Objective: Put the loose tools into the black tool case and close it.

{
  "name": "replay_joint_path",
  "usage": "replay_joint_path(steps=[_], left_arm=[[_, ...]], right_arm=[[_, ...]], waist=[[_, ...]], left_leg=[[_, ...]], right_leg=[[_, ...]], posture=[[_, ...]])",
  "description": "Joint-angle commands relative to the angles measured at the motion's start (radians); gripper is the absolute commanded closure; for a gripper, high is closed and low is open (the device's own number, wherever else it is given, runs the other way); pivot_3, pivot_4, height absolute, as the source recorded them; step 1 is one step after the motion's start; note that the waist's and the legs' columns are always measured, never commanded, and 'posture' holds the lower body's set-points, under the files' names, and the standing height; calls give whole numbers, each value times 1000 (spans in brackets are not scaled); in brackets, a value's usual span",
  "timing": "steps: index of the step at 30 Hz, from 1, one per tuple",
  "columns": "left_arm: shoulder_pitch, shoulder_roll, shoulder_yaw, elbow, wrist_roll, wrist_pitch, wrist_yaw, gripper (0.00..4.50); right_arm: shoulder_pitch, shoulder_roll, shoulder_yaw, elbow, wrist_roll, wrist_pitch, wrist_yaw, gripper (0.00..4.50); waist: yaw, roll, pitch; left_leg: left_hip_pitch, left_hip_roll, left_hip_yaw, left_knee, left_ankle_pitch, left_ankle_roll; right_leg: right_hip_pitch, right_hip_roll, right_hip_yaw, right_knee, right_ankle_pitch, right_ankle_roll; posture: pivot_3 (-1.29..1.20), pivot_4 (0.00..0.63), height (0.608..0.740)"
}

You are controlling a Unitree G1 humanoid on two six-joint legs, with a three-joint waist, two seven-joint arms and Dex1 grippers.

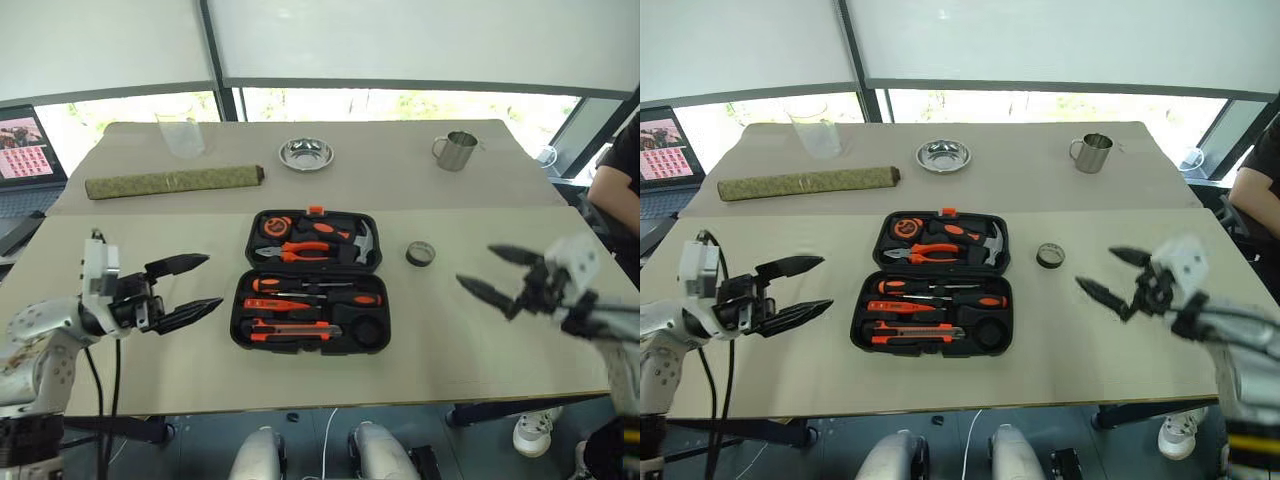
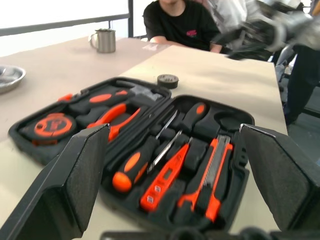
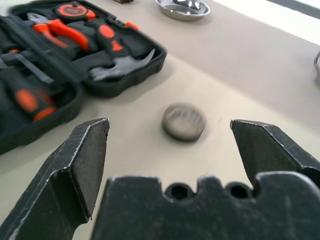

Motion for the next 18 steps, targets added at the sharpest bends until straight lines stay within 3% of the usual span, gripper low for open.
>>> replay_joint_path(steps=[1,4,7,11,18], left_arm=[[-33,-31,-30,-10,25,-30,28,21],[-47,-54,-67,-15,44,-37,36,21],[-50,-67,-88,-30,58,-51,40,21],[-26,-68,-103,-64,70,-68,39,0],[19,-58,-98,-94,82,-87,34,0]], right_arm=[[-212,-30,189,168,-130,86,87,0],[-392,-2,330,385,-255,28,152,0],[-494,39,415,540,-331,-12,197,0],[-583,88,475,701,-412,-70,219,1046],[-647,131,464,836,-445,-204,237,3486]], waist=[[0,-1,0],[6,-1,0],[14,-1,1],[16,-1,1],[14,-1,1]], left_leg=[[-2,0,0,0,0,0],[-14,-1,-1,1,0,0],[-17,-2,0,2,0,0],[-20,-2,0,2,0,0],[-19,-1,0,2,0,0]], right_leg=[[-2,0,0,0,0,-1],[-15,0,0,2,2,-1],[-16,-1,0,2,2,0],[-18,-2,-1,0,2,0],[-17,-2,-2,1,3,0]], posture=[[0,150,740],[0,150,740],[0,150,740],[0,150,740],[0,150,740]])
